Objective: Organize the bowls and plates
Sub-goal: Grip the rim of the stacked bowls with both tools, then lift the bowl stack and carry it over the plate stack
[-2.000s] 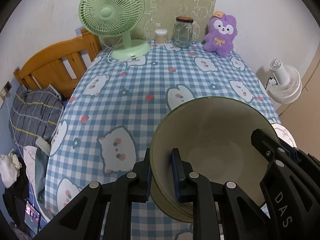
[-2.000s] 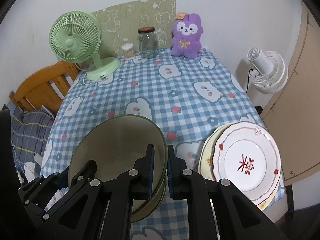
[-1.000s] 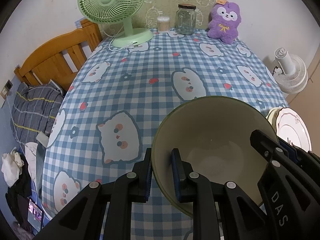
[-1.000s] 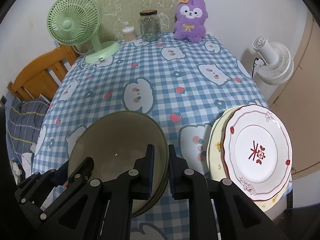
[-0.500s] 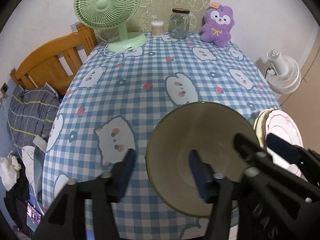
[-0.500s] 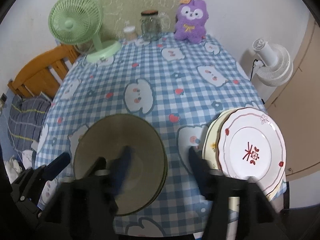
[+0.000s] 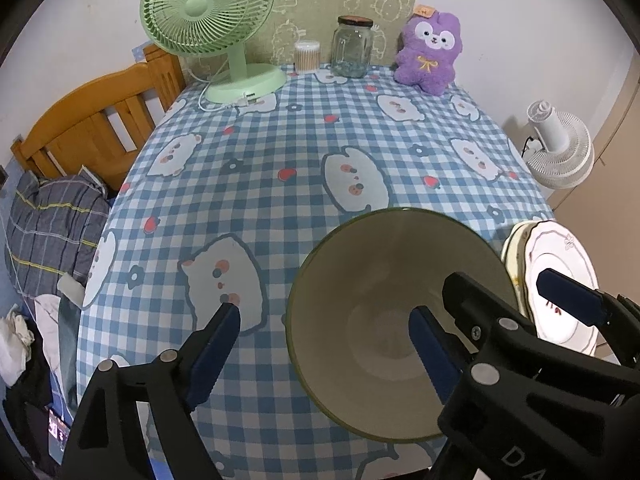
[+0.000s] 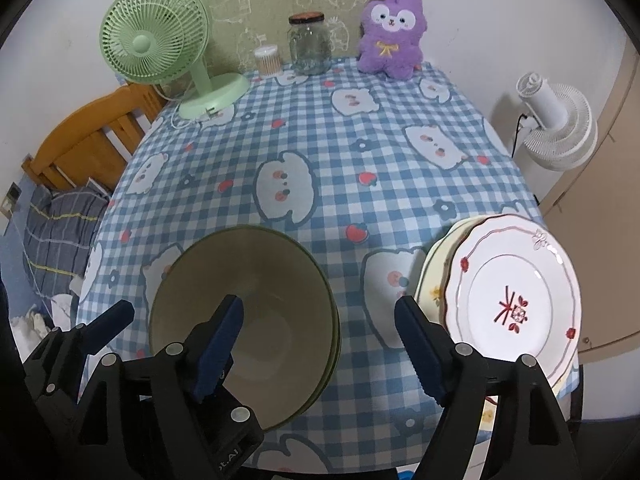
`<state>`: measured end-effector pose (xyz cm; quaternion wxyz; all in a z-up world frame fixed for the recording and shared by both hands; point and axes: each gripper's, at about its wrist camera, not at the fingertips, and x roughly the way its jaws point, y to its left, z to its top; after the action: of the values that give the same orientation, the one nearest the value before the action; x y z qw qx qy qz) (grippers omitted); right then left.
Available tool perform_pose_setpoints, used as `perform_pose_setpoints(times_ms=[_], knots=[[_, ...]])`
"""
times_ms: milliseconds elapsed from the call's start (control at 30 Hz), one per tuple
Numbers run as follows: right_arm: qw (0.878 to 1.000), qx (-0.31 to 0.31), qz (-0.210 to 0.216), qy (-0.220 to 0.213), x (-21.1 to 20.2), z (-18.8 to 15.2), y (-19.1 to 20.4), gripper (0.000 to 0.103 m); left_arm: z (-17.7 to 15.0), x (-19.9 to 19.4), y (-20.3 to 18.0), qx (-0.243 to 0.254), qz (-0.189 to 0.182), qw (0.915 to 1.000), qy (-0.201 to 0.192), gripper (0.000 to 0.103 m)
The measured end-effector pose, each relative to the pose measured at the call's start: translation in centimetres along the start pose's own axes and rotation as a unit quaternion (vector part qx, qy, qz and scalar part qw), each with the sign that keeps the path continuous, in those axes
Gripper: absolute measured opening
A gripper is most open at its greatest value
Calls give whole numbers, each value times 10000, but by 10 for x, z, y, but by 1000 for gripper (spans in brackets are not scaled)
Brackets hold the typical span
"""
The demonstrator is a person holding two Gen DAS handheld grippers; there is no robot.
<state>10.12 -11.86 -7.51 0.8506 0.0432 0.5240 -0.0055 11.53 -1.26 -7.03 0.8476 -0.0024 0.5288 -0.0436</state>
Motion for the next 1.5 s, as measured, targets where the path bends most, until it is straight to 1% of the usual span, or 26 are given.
perform_pose_setpoints(times_ms=[133,200,467,767,967,1000,1067,1100,1233,1400,1500], knots=[[9998,84,125,91,9,1,-3,81,-2,8,0,13,72,9999,71,89],[9998,62,96,137,13,1,-2,81,-3,14,-1,8,94,9999,126,89],[9995,94,104,290,30,3,-7,81,-4,29,-3,-47,43,9997,255,89],[9986,119,242,447,46,3,-9,81,-4,40,-4,-167,-31,9992,364,89],[9977,210,393,519,54,4,-11,81,-3,42,-5,-146,-60,9990,411,89],[9975,212,411,542,55,4,-11,80,-3,43,-5,-134,-63,9990,420,89],[9967,221,480,621,58,3,-11,75,-3,45,-5,-116,-95,9988,456,87],[9963,222,498,657,60,3,-11,70,-3,47,-5,-113,-104,9987,484,87],[9960,201,562,669,61,4,-10,65,-3,49,-4,-120,-176,9984,524,84],[9956,186,607,689,62,5,-10,62,-2,50,-4,-103,-278,9982,515,84],[9950,188,643,741,64,5,-8,62,-2,52,-4,-115,-423,9976,528,82]])
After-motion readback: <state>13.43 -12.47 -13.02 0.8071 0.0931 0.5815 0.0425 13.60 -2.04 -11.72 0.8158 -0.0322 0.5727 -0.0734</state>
